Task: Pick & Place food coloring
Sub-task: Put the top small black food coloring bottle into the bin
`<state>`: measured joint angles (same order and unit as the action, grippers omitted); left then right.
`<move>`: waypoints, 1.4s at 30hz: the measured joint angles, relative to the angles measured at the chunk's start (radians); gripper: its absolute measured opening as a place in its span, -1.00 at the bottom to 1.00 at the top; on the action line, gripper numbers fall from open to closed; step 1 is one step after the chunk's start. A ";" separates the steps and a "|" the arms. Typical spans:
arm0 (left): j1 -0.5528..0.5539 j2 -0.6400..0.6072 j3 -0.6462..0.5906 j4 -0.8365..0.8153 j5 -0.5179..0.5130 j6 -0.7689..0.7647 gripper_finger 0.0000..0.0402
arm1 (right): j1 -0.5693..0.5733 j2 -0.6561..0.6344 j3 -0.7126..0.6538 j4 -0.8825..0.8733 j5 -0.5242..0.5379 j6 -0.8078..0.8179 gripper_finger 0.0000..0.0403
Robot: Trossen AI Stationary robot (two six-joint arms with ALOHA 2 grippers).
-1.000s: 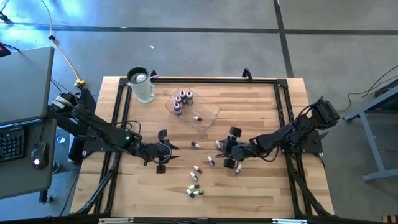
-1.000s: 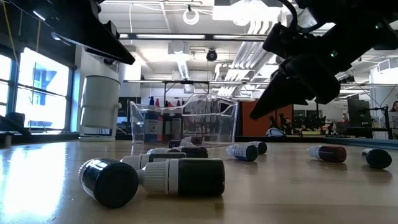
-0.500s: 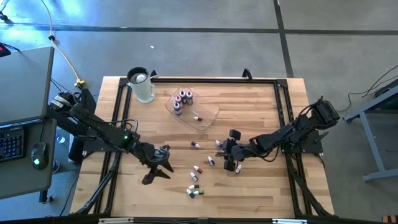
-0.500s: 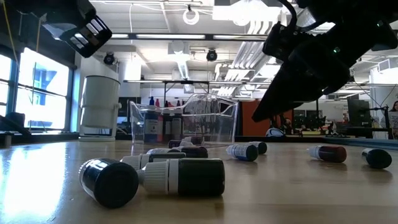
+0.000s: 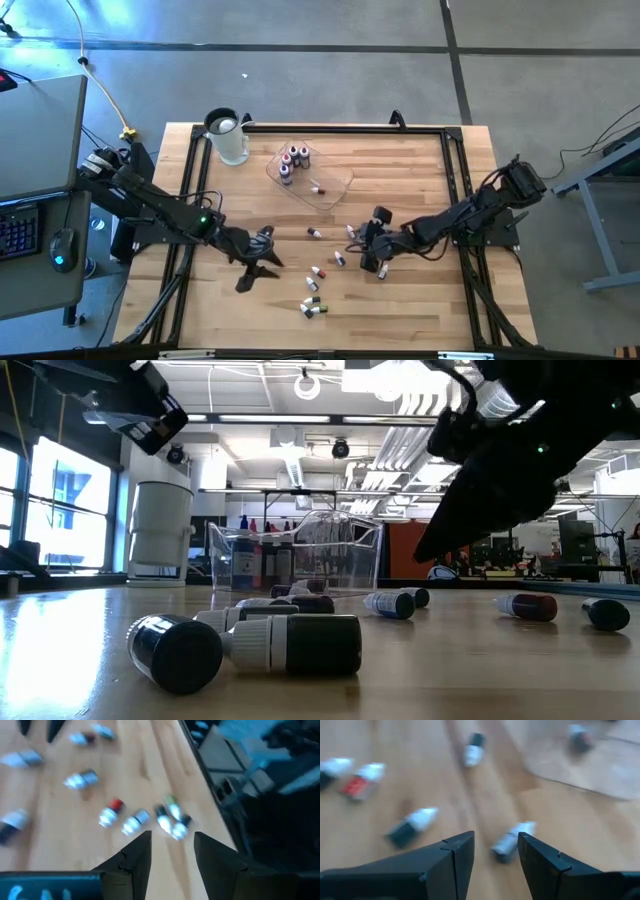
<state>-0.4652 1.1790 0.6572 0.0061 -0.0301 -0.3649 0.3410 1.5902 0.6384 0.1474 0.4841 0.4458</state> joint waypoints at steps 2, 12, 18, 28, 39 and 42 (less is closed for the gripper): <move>0.000 0.000 0.000 0.044 -0.076 0.032 -0.27 | -0.011 0.000 0.000 -0.029 0.047 0.007 -0.28; 0.001 0.003 0.000 0.076 -0.293 0.046 -0.27 | -0.074 0.044 0.000 -0.012 -0.001 0.106 -0.28; 0.001 0.015 0.000 0.076 -0.322 0.047 -0.27 | -0.076 0.123 0.000 0.037 -0.020 0.108 -0.28; 0.001 0.049 0.001 0.075 -0.352 0.046 -0.27 | -0.087 0.167 0.004 0.040 -0.014 0.131 -0.37; 0.001 0.056 0.000 0.073 -0.365 0.046 -0.27 | -0.088 0.170 0.004 0.070 -0.003 0.118 -0.65; 0.001 0.056 0.000 0.072 -0.365 0.046 -0.27 | -0.089 0.158 0.003 0.074 -0.014 0.096 -0.62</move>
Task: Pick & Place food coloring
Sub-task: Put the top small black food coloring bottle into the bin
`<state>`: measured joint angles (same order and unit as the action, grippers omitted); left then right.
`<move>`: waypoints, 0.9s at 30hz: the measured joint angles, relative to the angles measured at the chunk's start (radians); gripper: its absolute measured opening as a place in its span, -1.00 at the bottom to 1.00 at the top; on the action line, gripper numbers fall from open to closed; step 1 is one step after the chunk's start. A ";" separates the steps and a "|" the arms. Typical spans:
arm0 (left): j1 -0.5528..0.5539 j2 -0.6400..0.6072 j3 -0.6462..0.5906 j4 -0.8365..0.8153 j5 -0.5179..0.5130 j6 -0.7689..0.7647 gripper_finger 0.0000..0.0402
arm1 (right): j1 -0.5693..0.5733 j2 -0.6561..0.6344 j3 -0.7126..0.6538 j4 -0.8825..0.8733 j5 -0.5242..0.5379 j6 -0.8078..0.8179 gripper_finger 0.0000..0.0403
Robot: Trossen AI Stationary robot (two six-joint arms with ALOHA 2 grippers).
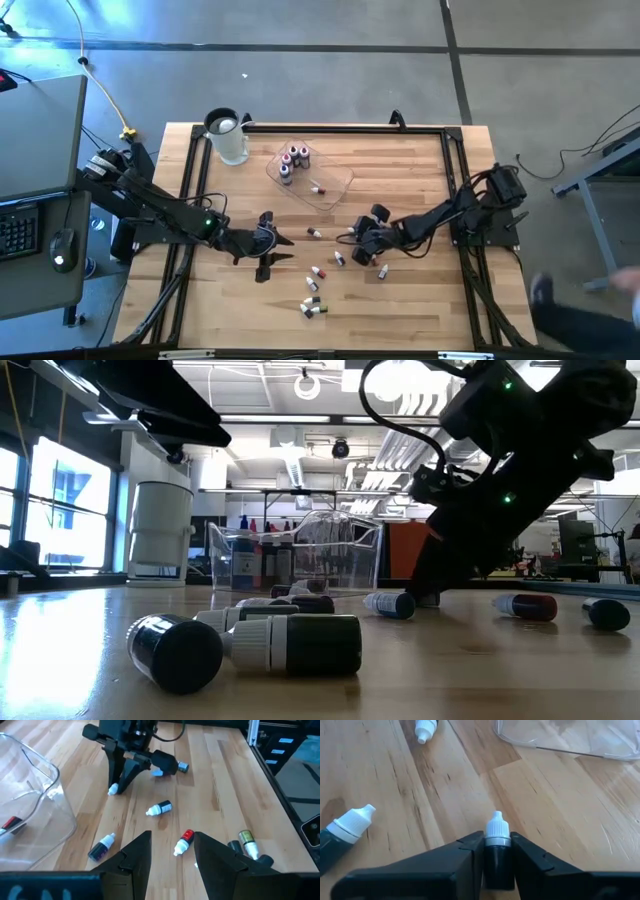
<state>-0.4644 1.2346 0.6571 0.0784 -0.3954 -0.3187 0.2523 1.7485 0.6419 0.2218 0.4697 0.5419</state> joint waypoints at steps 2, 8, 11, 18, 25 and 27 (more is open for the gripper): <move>0.000 0.000 0.000 0.000 0.000 0.000 -0.27 | -0.001 -0.020 0.005 -0.011 -0.014 -0.010 -0.60; 0.000 0.000 0.000 0.001 0.000 0.000 -0.27 | -0.008 -0.106 0.109 0.004 0.062 -0.213 -0.62; 0.000 0.000 0.000 0.006 -0.005 0.000 -0.27 | -0.032 -0.119 0.203 0.007 0.148 -0.374 -0.62; 0.000 0.005 0.000 0.012 -0.008 -0.001 -0.27 | -0.196 -0.076 0.383 -0.004 0.051 -0.618 -0.59; 0.000 0.074 0.000 0.032 0.011 0.014 -0.27 | -0.380 0.028 0.424 -0.106 -0.215 -0.571 -0.58; 0.000 0.110 0.001 0.038 0.009 0.042 -0.27 | -0.412 0.047 0.422 -0.126 -0.277 -0.577 -0.56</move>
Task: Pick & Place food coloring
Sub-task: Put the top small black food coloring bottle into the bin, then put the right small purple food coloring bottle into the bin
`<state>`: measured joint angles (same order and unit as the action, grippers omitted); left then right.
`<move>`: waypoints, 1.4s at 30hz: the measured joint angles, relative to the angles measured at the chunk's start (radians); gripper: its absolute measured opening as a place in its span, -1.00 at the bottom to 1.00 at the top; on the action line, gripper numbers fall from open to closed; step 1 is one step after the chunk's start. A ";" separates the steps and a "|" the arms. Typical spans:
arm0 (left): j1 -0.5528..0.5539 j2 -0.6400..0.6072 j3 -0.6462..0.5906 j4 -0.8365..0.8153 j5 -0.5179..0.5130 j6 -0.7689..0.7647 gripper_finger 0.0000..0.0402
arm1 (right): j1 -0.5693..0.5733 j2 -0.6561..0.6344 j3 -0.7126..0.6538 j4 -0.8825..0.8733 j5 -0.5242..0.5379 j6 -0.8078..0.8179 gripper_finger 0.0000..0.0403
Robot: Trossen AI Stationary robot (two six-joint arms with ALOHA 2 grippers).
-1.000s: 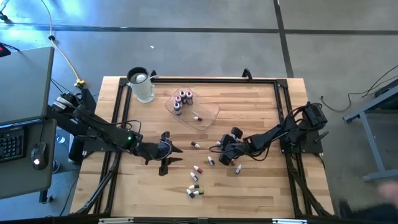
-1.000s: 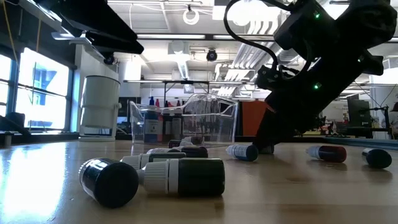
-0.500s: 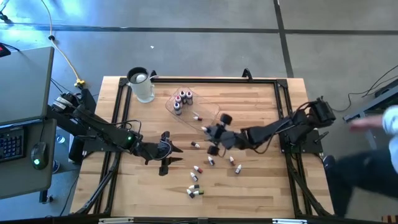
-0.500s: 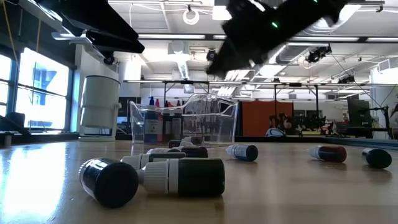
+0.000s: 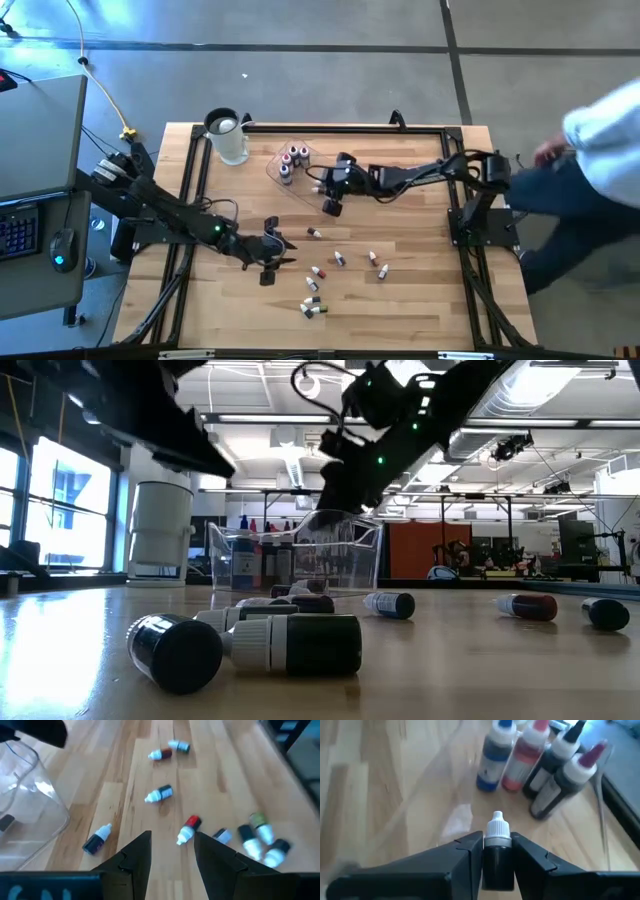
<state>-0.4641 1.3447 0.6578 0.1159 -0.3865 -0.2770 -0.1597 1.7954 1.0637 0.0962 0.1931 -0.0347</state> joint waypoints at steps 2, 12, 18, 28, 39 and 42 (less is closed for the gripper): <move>0.000 0.033 -0.001 -0.006 -0.033 0.011 -0.27 | -0.019 0.010 0.000 0.005 -0.010 -0.030 -0.54; 0.018 0.114 0.000 0.070 -0.126 -0.078 -0.27 | -0.019 0.011 0.001 0.028 -0.016 -0.105 -0.32; 0.110 0.114 0.000 0.070 -0.080 0.014 -0.27 | 0.025 -0.055 0.028 -0.007 0.089 -0.130 -0.25; 0.264 0.115 0.000 0.079 0.078 0.140 -0.10 | 0.167 -0.262 0.083 -0.296 0.081 -0.033 -0.34; 0.302 0.312 0.025 0.202 0.114 0.164 0.03 | 0.348 -0.305 0.026 -0.590 0.080 0.287 -0.39; 0.313 0.356 0.042 0.201 0.115 0.167 0.03 | 0.397 -0.305 -0.019 -0.590 0.082 0.369 -0.39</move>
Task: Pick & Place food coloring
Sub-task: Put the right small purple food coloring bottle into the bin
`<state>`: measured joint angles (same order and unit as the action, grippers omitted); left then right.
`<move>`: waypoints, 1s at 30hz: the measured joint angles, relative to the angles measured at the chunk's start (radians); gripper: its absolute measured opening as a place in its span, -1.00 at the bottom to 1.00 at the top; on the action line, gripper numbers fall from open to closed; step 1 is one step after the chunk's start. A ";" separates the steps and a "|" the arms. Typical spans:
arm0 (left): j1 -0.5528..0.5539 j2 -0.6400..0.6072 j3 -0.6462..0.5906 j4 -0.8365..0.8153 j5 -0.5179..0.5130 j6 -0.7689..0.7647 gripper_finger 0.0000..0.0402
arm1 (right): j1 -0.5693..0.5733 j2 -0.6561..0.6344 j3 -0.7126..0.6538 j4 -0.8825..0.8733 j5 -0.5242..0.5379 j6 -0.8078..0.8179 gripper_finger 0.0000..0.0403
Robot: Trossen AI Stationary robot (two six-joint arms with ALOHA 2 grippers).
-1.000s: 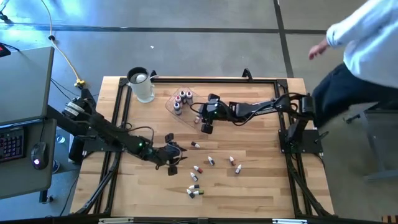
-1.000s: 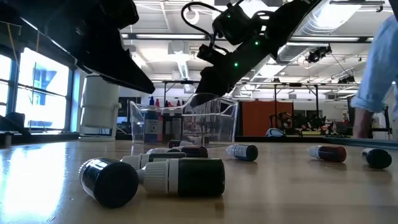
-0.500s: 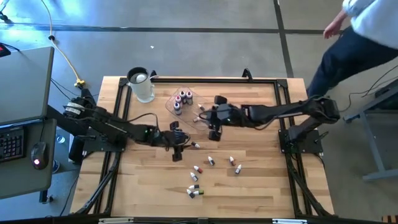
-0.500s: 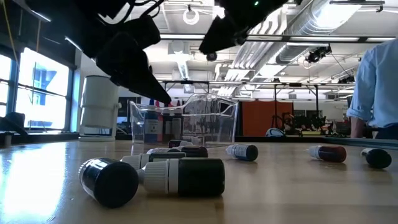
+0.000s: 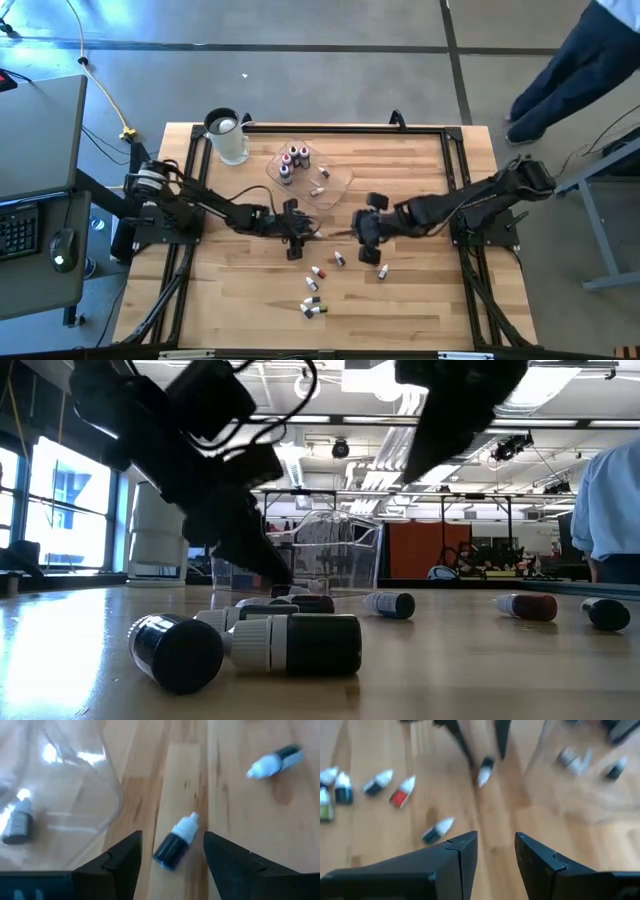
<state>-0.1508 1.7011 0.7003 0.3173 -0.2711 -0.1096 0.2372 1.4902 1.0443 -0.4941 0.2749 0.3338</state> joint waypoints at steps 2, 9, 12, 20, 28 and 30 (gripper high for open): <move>0.008 0.041 0.016 -0.001 0.005 -0.002 0.03 | 0.030 0.000 -0.033 0.001 -0.006 0.058 -0.39; 0.013 0.097 0.045 0.000 0.019 -0.038 0.02 | 0.116 0.000 -0.175 0.033 -0.058 0.253 -0.39; 0.015 0.097 0.045 -0.003 0.063 -0.056 -0.04 | 0.148 0.000 -0.240 0.064 -0.060 0.322 -0.39; 0.014 0.097 0.046 -0.003 0.076 -0.090 -0.39 | 0.191 0.001 -0.375 0.198 -0.040 0.427 -0.39; 0.012 0.086 0.095 -0.017 0.087 -0.176 -0.61 | 0.188 0.001 -0.389 0.208 -0.032 0.419 -0.39; 0.013 0.072 0.129 -0.036 0.104 -0.177 -0.62 | 0.188 0.001 -0.389 0.209 -0.017 0.403 -0.39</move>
<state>-0.1383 1.7732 0.8293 0.2810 -0.1666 -0.2871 0.4255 1.4910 0.6556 -0.2855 0.2578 0.7368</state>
